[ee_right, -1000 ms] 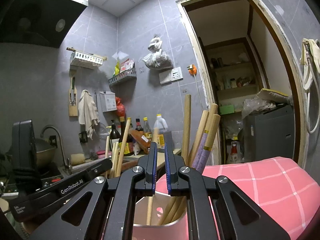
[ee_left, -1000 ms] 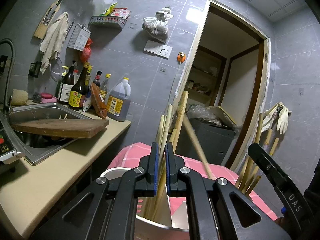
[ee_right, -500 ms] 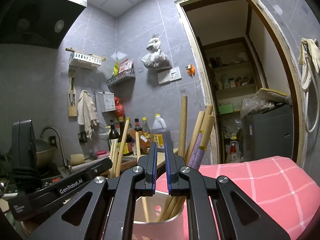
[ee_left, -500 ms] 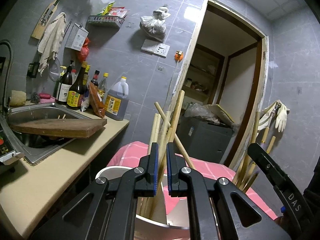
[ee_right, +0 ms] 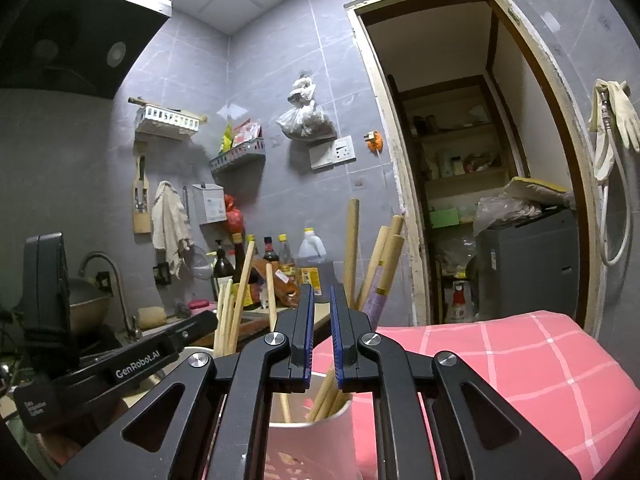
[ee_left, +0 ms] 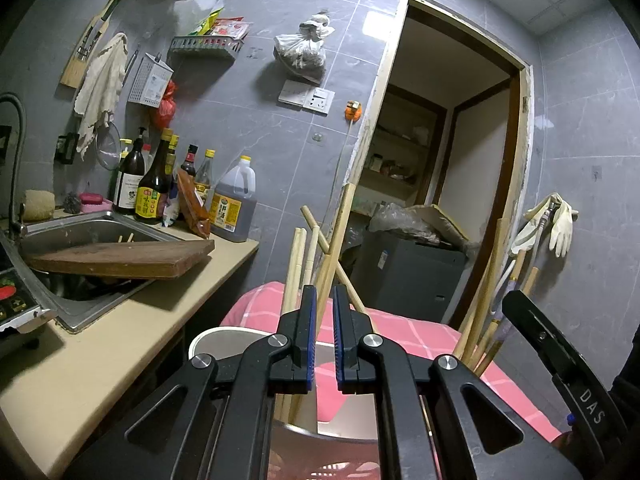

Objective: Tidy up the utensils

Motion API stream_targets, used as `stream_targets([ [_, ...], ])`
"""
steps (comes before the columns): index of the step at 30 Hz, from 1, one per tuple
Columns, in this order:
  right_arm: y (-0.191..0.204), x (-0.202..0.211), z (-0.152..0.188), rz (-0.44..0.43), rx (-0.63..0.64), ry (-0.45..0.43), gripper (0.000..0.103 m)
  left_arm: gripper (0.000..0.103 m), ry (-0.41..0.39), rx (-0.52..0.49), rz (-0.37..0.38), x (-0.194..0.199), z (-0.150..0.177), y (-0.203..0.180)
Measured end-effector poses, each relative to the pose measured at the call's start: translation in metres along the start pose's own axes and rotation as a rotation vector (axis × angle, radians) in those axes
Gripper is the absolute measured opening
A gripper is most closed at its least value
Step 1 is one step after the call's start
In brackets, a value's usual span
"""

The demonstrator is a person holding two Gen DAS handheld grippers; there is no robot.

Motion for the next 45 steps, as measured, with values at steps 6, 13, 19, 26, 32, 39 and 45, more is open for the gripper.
stream_targets([
  [6, -0.005, 0.011, -0.001, 0.024, 0.001, 0.007, 0.007, 0.006, 0.001, -0.004, 0.001, 0.003, 0.001, -0.002],
  [13, -0.009, 0.026, -0.005, 0.045, -0.007, 0.01, 0.007, 0.006, 0.008, -0.022, -0.004, 0.019, 0.003, -0.009],
  [19, -0.015, 0.049, -0.011, 0.071, -0.019, 0.026, 0.021, 0.025, 0.025, -0.038, 0.015, 0.037, 0.003, -0.023],
  [26, -0.022, 0.083, -0.015, 0.111, -0.04, 0.067, 0.024, 0.042, 0.07, -0.069, 0.027, 0.061, 0.012, -0.043],
  [32, -0.029, 0.119, -0.018, 0.141, -0.051, 0.105, 0.042, 0.059, 0.104, -0.084, 0.036, 0.083, 0.022, -0.058],
  [39, -0.033, 0.162, -0.02, 0.187, -0.028, 0.111, 0.056, 0.077, 0.125, -0.092, 0.038, 0.111, 0.031, -0.071],
  [45, -0.037, 0.195, -0.017, 0.231, -0.011, 0.115, 0.082, 0.092, 0.127, -0.107, 0.009, 0.132, 0.038, -0.076],
])
Point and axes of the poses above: each gripper's, at about its wrist camera, not at the fingertips, and x roughly against the way its jaws point, y to its left, z to its underside, the point moved 3 cm from there along -x, roughly the way its jaws point, and after that the axes turned 4 degrees about -x, right-handed, at the moved point
